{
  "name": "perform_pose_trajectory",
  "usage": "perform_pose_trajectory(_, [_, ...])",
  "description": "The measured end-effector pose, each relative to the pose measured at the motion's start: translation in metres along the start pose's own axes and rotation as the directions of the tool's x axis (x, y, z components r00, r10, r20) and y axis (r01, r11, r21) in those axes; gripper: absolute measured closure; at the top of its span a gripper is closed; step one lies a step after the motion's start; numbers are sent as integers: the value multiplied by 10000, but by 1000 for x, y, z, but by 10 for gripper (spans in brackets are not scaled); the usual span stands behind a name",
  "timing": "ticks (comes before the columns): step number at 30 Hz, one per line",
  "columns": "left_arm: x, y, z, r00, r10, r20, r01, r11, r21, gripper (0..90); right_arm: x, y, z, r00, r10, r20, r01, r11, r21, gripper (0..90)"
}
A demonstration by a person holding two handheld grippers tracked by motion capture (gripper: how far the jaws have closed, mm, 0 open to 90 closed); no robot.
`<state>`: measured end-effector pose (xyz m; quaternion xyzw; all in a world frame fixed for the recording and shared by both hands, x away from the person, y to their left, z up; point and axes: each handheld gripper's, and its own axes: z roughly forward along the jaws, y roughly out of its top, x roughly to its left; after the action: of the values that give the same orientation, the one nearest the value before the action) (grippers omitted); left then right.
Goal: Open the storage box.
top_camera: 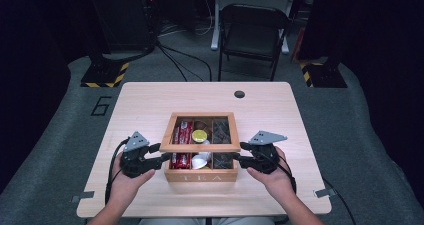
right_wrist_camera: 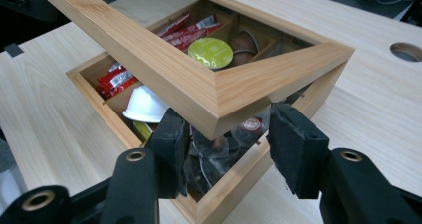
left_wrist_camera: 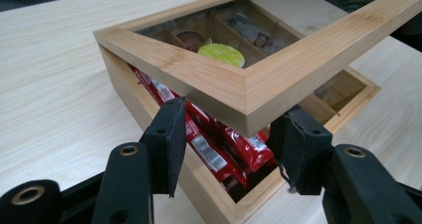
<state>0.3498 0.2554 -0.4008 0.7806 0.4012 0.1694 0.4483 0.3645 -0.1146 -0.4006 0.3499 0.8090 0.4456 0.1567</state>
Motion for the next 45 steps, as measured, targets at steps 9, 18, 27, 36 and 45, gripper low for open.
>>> perform_pose_trajectory(9, [4, 16, -5, 9996, 296, 25, -296, 9995, -148, 484, -3, 18, -5, 9996, -261, 63, 262, 9996, -80, 491])
perform_pose_trajectory(18, [8, 31, -8, 9991, 430, -51, -430, 9990, -131, 488, -5, 32, -8, 9995, -262, 201, 266, 9994, -228, 489])
perform_pose_trajectory(27, [11, 45, -9, 9981, 603, -122, -606, 9976, -341, 502, -12, 47, -9, 9999, -118, 118, 122, 9993, -347, 490])
perform_pose_trajectory(36, [16, 56, -9, 9987, 506, -115, -510, 9981, -356, 515, -14, 59, -8, 9994, -122, 316, 133, 9993, -343, 497])
perform_pose_trajectory(45, [22, 68, -8, 9994, 302, -180, -312, 9977, -609, 536, -21, 72, -5, 9986, -92, 523, 114, 9991, -420, 504])
